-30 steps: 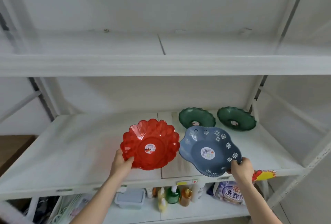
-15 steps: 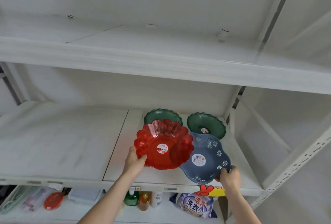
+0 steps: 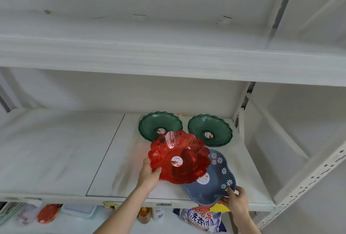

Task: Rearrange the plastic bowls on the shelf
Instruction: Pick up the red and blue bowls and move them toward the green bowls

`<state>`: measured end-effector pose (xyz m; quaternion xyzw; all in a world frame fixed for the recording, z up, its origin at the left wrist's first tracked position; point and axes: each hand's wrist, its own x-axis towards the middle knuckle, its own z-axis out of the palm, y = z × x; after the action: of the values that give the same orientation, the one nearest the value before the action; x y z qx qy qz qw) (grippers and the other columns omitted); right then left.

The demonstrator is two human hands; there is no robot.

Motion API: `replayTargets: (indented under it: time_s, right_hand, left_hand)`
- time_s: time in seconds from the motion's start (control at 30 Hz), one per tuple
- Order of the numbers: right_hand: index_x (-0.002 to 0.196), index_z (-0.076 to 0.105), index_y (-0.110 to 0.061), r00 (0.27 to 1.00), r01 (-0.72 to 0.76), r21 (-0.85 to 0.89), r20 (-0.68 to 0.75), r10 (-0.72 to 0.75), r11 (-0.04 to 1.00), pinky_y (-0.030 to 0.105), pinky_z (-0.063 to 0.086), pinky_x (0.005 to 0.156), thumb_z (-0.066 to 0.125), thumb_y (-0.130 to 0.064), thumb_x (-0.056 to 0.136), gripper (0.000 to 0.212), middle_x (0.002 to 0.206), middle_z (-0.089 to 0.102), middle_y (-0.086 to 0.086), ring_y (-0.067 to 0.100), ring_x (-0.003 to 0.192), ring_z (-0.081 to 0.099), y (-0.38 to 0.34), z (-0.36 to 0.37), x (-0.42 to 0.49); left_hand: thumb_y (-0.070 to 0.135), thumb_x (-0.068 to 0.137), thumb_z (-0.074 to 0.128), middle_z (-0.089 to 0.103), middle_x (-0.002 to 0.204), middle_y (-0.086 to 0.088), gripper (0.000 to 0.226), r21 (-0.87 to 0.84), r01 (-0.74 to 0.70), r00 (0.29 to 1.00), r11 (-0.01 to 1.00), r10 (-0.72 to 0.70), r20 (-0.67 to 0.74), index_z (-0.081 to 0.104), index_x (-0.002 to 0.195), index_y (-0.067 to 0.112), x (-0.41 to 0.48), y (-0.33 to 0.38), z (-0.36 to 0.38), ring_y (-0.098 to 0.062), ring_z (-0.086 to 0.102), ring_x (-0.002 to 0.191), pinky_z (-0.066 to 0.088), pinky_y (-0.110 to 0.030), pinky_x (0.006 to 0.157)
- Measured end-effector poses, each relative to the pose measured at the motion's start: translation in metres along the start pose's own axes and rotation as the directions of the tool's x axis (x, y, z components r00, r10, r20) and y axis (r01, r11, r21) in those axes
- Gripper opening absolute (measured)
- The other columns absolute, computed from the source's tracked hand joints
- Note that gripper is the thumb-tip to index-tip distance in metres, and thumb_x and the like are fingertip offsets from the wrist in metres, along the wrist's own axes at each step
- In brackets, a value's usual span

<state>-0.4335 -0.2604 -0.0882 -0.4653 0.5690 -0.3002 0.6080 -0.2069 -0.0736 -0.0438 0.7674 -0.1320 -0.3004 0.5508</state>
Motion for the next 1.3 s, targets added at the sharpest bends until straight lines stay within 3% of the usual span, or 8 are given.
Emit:
replayTargets:
  time_s: [0.2, 0.33, 0.43, 0.7, 0.93, 1.13, 1.23, 1.3]
  right_hand:
    - [0.117, 0.042, -0.002, 0.994, -0.045, 0.070, 0.106, 0.037, 0.997, 0.029, 0.058, 0.047, 0.051, -0.012, 0.097, 0.024, 0.104, 0.062, 0.028, 0.035, 0.072, 0.066, 0.008, -0.003, 0.015]
    - [0.118, 0.047, -0.001, 0.992, -0.033, -0.007, 0.125, 0.033, 0.999, 0.030, 0.059, 0.050, 0.051, -0.015, 0.097, 0.026, 0.102, 0.066, 0.024, 0.039, 0.078, 0.069, 0.008, -0.008, 0.027]
    - [0.114, 0.052, -0.004, 0.998, 0.051, -0.097, 0.039, -0.048, 0.994, 0.032, 0.056, 0.047, 0.051, -0.019, 0.097, 0.022, 0.084, 0.070, 0.015, 0.031, 0.067, 0.070, 0.005, -0.019, 0.034]
    - [0.114, 0.054, -0.002, 0.963, 0.159, -0.120, -0.201, -0.181, 0.980, 0.040, 0.052, 0.068, 0.047, -0.018, 0.098, 0.024, 0.100, 0.066, 0.022, 0.034, 0.075, 0.065, -0.009, -0.065, 0.041]
    - [0.113, 0.056, -0.007, 0.934, 0.188, -0.131, -0.282, -0.218, 0.973, 0.046, 0.055, 0.078, 0.047, -0.020, 0.097, 0.023, 0.096, 0.067, 0.013, 0.030, 0.073, 0.066, -0.018, -0.086, 0.035]
    - [0.106, 0.058, -0.014, 0.911, 0.213, -0.269, -0.293, -0.291, 0.939, 0.055, 0.051, 0.090, 0.048, -0.022, 0.094, 0.018, 0.097, 0.073, 0.013, 0.030, 0.080, 0.070, -0.013, -0.091, 0.035]
    - [0.114, 0.059, -0.010, 0.911, 0.221, -0.336, -0.265, -0.317, 0.916, 0.046, 0.048, 0.094, 0.049, -0.024, 0.093, 0.026, 0.100, 0.073, 0.014, 0.034, 0.096, 0.067, -0.013, -0.093, 0.033]
    - [0.119, 0.058, -0.009, 0.914, 0.220, -0.366, -0.247, -0.323, 0.904, 0.038, 0.043, 0.087, 0.050, -0.024, 0.094, 0.031, 0.103, 0.072, 0.016, 0.035, 0.101, 0.064, -0.013, -0.093, 0.030]
  left_hand:
    - [0.025, 0.085, 0.061, 0.062, 0.122, 0.001, 0.044, -0.012, 0.027, 1.000, 1.000, -0.027, -0.010, 0.044, 0.125, 0.035, 0.020, -0.023, 0.027, -0.024, 0.062, 0.111, 0.053, -0.048, 0.095]
    - [0.020, 0.089, 0.059, 0.060, 0.120, 0.003, 0.045, 0.001, 0.017, 1.000, 1.000, -0.017, -0.008, 0.043, 0.130, 0.031, 0.023, -0.019, 0.044, -0.024, 0.060, 0.113, 0.051, -0.048, 0.098]
    - [0.016, 0.091, 0.057, 0.061, 0.122, 0.001, 0.046, 0.046, -0.013, 1.000, 0.999, 0.014, -0.014, 0.042, 0.133, 0.025, 0.020, -0.012, 0.058, -0.024, 0.060, 0.113, 0.048, -0.045, 0.101]
    - [0.011, 0.092, 0.054, 0.062, 0.126, -0.002, 0.050, 0.221, -0.090, 0.995, 0.971, 0.095, -0.009, 0.042, 0.140, 0.019, 0.014, -0.005, 0.082, -0.024, 0.058, 0.117, 0.044, -0.036, 0.105]
    - [0.017, 0.098, 0.044, 0.068, 0.119, -0.009, 0.048, 0.532, -0.225, 0.962, 0.816, 0.273, -0.012, 0.038, 0.144, 0.010, 0.012, -0.009, 0.089, -0.030, 0.065, 0.107, 0.049, -0.036, 0.091]
    - [0.037, 0.096, 0.044, 0.067, 0.108, -0.007, 0.043, 0.696, -0.235, 0.953, 0.679, 0.303, 0.026, 0.047, 0.135, 0.018, 0.015, -0.013, 0.087, -0.027, 0.067, 0.097, 0.052, -0.037, 0.075]
    - [0.045, 0.096, 0.040, 0.063, 0.113, -0.010, 0.049, 0.746, -0.203, 0.960, 0.634, 0.278, 0.026, 0.045, 0.136, 0.018, 0.015, -0.013, 0.086, -0.029, 0.066, 0.100, 0.051, -0.036, 0.075]
    - [0.052, 0.095, 0.036, 0.061, 0.117, -0.012, 0.055, 0.765, -0.172, 0.968, 0.621, 0.252, 0.013, 0.043, 0.137, 0.016, 0.015, -0.013, 0.080, -0.030, 0.064, 0.103, 0.052, -0.038, 0.076]
